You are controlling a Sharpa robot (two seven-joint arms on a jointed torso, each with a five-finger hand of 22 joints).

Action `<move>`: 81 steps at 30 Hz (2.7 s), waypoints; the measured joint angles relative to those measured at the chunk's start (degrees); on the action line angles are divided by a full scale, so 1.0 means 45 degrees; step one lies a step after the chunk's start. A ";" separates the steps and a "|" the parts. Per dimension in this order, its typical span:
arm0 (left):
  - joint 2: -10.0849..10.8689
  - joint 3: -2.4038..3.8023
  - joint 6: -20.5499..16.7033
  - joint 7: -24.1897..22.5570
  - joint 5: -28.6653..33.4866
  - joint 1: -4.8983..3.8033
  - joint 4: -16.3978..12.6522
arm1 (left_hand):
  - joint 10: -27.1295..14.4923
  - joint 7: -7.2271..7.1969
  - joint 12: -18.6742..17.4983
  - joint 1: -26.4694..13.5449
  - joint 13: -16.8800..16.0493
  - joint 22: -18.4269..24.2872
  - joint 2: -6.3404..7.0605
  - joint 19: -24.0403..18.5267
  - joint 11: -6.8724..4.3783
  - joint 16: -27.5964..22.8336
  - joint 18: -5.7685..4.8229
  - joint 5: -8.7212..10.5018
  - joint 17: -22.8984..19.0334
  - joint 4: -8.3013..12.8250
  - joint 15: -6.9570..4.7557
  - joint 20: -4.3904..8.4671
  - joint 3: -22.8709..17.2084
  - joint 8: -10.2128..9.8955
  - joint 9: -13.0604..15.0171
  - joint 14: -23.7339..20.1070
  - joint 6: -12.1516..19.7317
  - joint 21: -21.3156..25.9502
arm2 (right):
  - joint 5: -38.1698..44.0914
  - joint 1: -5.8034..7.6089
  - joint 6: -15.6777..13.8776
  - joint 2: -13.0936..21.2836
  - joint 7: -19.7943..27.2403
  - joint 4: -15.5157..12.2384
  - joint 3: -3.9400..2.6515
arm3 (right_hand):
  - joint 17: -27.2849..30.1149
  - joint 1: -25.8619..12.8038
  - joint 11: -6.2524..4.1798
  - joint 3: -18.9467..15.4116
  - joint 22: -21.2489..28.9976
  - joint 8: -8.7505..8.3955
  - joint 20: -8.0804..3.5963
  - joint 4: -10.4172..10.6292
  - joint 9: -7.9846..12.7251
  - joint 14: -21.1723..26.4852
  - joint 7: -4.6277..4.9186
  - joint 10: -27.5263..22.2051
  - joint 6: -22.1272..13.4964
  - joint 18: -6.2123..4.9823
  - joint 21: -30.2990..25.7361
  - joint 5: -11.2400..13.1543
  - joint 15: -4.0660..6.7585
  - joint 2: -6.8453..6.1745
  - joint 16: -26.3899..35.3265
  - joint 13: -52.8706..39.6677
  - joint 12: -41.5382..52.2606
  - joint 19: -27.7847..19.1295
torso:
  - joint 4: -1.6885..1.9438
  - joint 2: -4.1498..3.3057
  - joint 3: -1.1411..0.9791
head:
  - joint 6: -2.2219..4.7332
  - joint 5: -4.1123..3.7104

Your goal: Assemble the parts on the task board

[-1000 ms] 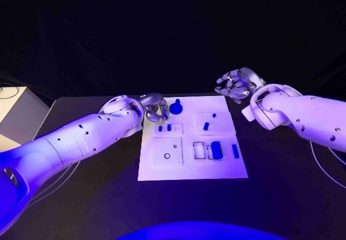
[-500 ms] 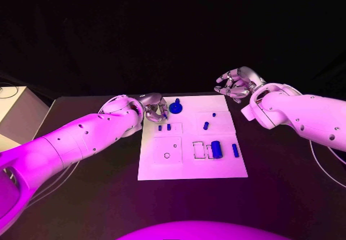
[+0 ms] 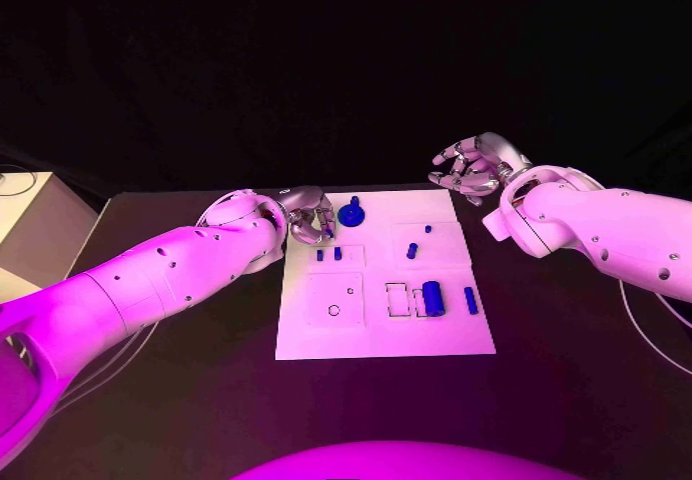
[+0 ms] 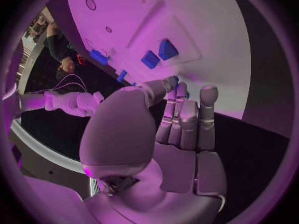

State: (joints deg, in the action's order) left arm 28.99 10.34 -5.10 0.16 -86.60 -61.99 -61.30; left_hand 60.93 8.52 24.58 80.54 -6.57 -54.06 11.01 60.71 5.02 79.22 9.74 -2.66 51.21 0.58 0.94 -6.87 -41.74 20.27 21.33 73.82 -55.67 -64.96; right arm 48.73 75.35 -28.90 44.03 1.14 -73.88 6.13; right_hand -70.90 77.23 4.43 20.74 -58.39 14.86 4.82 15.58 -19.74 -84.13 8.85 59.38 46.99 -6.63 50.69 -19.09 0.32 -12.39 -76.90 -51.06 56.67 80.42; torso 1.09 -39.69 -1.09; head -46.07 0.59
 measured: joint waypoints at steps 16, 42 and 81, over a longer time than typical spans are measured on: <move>-0.0179 0.0013 0.0000 0.0027 0.0012 -0.0009 0.0099 | 0.0048 -0.0005 -0.0067 0.0002 -0.0003 0.0000 -0.0001 0.0000 -0.0048 -0.0001 0.0000 0.0001 0.0008 0.0036 0.0000 0.0000 -0.0036 -0.0002 0.0000 0.0000 -0.0005 0.0000 | -0.0002 0.0000 0.0000 -0.0003 0.0002 -0.0015 0.0000 | 0.0000 0.0000 0.0020 0.0000 0.0000 -0.0001 0.0000 0.0000 0.0001 0.0000 -0.0001 0.0021 -0.0001 0.0000 0.0000 0.0000 0.0000 0.0000 0.0000 0.0000 0.0000 0.0000 | -0.0010 -0.0020 0.0000 | -0.0032 -0.0024; -0.0222 -0.0012 0.0629 0.0284 -0.0089 -0.0076 0.0121 | 0.0208 -0.0029 -0.0114 0.0046 -0.0055 -0.0026 -0.0038 0.0000 -0.0114 -0.0003 0.0000 -0.0049 0.0006 0.0125 -0.0025 0.0000 0.0017 -0.0050 0.0091 0.0025 -0.0127 -0.0049 | -0.0002 0.0000 0.0000 -0.0015 0.0002 -0.0005 0.0000 | 0.0002 0.0000 0.0021 0.0000 0.0000 -0.0001 0.0001 0.0000 0.0003 0.0000 -0.0019 0.0022 -0.0019 0.0000 0.0000 0.0000 0.0000 0.0001 0.0000 -0.0001 0.0000 0.0000 | 0.0009 0.0009 0.0009 | -0.0151 -0.0062; -0.0390 -0.0123 0.0368 0.0347 -0.0109 -0.0093 0.0309 | 0.0392 -0.0058 -0.0203 -0.0146 -0.0253 0.0016 -0.0193 0.0042 -0.0152 0.0081 -0.0001 -0.0048 0.0033 0.0155 -0.0093 0.0042 0.0092 -0.0198 0.0129 0.0093 -0.0320 -0.0106 | -0.0013 -0.0003 0.0003 -0.0035 0.0006 -0.0007 0.0000 | 0.0002 0.0001 -0.0005 0.0089 0.0053 -0.0002 -0.0048 -0.0018 -0.0014 0.0046 -0.0021 0.0091 -0.0020 0.0000 -0.0049 0.0001 0.0046 0.0001 0.0077 0.0050 0.0000 0.0048 | 0.0004 0.0002 -0.0007 | -0.0122 -0.0070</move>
State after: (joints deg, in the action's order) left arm 27.23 9.78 -3.45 1.72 -87.09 -62.41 -59.91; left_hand 62.70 8.26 23.67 79.88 -7.71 -53.99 10.14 60.90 4.33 79.58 9.74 -2.87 51.36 1.28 0.52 -6.68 -41.32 19.38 21.91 74.23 -57.11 -65.44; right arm 48.68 75.34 -28.89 43.87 1.17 -73.91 6.13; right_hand -70.89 77.23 4.41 21.14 -58.15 14.86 4.61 15.50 -19.80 -83.92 8.76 59.79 46.90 -6.62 50.47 -19.08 0.53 -12.38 -76.55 -50.83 56.67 80.64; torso 1.10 -39.68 -1.13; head -46.62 0.28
